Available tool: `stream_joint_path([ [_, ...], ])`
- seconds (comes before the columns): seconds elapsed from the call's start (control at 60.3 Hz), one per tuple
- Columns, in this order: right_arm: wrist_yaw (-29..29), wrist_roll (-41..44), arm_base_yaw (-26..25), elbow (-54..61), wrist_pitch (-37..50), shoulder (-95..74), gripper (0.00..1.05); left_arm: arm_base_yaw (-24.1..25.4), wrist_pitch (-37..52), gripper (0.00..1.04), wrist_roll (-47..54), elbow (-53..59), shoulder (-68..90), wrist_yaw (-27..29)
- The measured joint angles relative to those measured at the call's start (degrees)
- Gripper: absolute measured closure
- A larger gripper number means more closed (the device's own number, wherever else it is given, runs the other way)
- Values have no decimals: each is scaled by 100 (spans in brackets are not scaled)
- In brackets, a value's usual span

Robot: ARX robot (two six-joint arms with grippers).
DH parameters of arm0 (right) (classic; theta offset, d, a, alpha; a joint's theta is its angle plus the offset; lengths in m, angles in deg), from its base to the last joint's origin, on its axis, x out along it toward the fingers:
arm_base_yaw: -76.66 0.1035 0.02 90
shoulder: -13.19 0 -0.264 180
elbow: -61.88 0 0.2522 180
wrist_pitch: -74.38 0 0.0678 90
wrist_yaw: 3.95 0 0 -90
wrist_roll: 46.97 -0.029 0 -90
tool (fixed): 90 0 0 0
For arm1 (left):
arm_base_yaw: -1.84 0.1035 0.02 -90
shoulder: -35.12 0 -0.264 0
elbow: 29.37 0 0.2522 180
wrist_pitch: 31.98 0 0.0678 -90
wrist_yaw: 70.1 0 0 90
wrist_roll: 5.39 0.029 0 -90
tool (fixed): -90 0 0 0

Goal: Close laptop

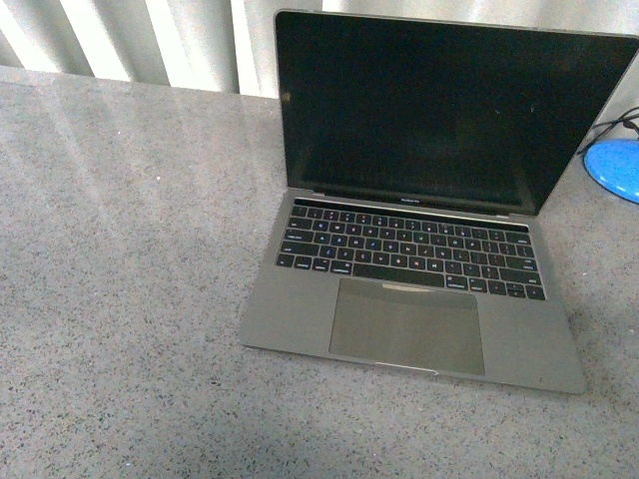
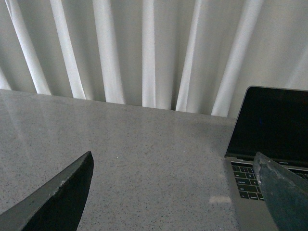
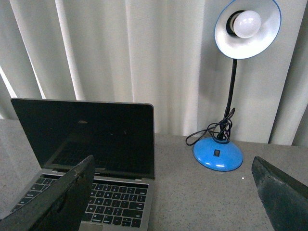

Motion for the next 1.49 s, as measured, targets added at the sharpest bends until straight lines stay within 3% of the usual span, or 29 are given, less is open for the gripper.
stream_joint_path([
  [1.492, 0, 0, 0, 0, 0, 0, 10, 0, 0, 7, 0, 0, 0, 0],
])
